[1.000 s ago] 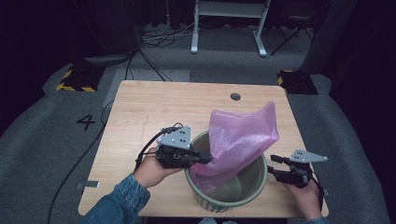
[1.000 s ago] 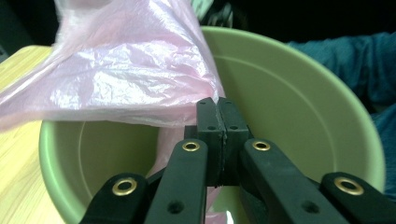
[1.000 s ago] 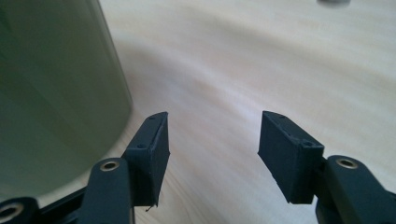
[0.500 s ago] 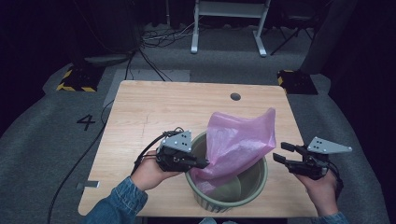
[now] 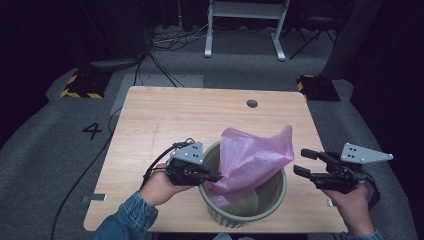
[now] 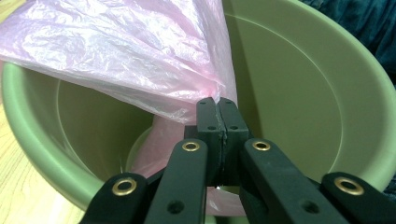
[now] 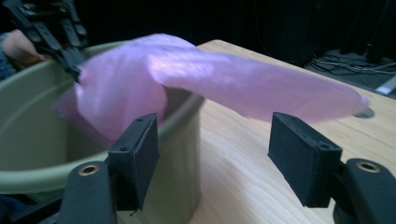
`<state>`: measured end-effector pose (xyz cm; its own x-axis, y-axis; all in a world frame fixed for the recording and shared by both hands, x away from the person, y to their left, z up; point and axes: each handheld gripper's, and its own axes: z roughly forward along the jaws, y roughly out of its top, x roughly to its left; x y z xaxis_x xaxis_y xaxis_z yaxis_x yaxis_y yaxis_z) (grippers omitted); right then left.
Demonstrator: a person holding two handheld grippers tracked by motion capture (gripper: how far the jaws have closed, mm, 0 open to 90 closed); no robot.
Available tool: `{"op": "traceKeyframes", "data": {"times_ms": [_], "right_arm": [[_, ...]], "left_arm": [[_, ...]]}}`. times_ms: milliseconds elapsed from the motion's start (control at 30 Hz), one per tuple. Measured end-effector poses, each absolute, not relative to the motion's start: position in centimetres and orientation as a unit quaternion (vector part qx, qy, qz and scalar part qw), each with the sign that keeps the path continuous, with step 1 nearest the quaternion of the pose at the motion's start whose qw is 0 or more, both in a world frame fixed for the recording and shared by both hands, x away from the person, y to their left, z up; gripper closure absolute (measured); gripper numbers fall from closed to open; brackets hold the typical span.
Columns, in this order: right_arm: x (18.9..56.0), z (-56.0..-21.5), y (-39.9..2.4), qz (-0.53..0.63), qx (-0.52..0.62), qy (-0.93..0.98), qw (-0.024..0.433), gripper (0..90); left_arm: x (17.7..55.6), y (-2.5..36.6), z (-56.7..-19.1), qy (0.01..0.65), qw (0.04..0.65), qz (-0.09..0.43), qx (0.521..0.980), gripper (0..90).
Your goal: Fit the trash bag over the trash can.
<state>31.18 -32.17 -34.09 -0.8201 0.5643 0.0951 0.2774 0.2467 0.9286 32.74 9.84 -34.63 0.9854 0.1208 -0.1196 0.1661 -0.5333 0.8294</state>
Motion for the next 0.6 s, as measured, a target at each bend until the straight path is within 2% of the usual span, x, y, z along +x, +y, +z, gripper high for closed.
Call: {"op": "traceKeyframes", "data": {"times_ms": [233,300,367,500,533,600], "right_arm": [[31.1,-32.8,-30.4,0.567,0.243,0.779,0.111,32.8],[31.2,-32.7,-29.6,0.564,0.236,0.784,0.107,36.1],[31.4,-32.5,-29.0,0.563,0.231,0.787,0.100,47.6],[31.2,-32.1,-27.8,0.551,0.208,0.801,0.108,78.8],[31.1,-31.9,-27.6,0.549,0.203,0.804,0.111,83.3],[30.7,-31.7,-27.3,0.548,0.187,0.807,0.116,87.0]], "left_arm": [[32.7,9.7,-34.7,0.080,0.473,-0.024,0.877,89.4],[32.6,9.6,-34.7,0.079,0.471,-0.024,0.878,89.4],[32.6,9.5,-34.7,0.073,0.469,-0.028,0.880,89.3],[32.4,9.4,-34.5,0.064,0.467,-0.034,0.881,88.9],[32.3,9.5,-34.4,0.063,0.468,-0.034,0.881,87.9],[32.4,9.7,-34.0,0.068,0.471,-0.032,0.879,76.0]]}}
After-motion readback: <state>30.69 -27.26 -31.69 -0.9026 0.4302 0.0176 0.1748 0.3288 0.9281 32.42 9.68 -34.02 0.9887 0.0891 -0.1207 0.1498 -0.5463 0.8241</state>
